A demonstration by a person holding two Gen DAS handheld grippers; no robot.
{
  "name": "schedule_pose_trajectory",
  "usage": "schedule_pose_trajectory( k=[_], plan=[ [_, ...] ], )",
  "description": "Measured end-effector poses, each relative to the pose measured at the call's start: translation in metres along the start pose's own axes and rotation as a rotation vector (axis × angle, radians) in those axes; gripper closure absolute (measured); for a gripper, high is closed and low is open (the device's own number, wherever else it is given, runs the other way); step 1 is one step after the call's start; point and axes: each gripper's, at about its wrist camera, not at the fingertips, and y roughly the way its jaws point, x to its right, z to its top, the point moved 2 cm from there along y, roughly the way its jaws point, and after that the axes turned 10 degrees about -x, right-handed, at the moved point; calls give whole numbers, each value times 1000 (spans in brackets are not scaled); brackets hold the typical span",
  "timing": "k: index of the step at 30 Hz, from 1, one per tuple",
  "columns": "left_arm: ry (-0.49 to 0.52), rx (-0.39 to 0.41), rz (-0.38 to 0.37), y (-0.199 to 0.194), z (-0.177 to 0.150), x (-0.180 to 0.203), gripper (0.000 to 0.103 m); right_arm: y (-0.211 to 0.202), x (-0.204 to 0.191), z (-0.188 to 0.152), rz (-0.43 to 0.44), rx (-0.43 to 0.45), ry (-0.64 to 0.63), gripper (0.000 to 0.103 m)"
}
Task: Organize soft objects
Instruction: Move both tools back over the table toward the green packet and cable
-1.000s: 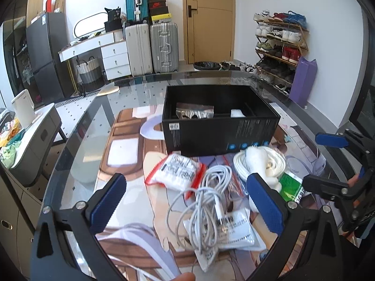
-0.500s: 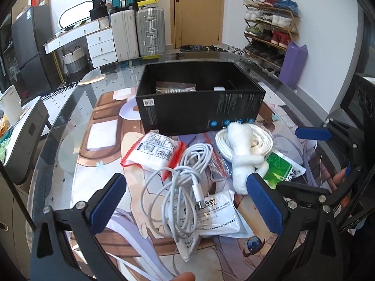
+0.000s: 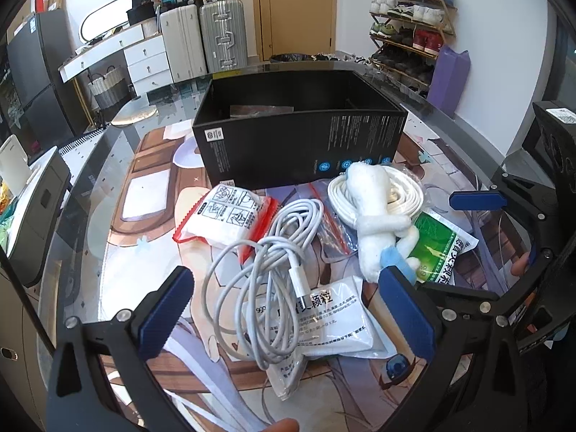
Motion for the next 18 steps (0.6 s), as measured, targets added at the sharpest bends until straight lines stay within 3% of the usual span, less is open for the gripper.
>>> schedule_pose_trajectory(
  k=[18],
  plan=[
    [25, -29, -14, 3, 0, -3, 0, 8, -1, -9, -34, -60, -33, 1]
  ],
)
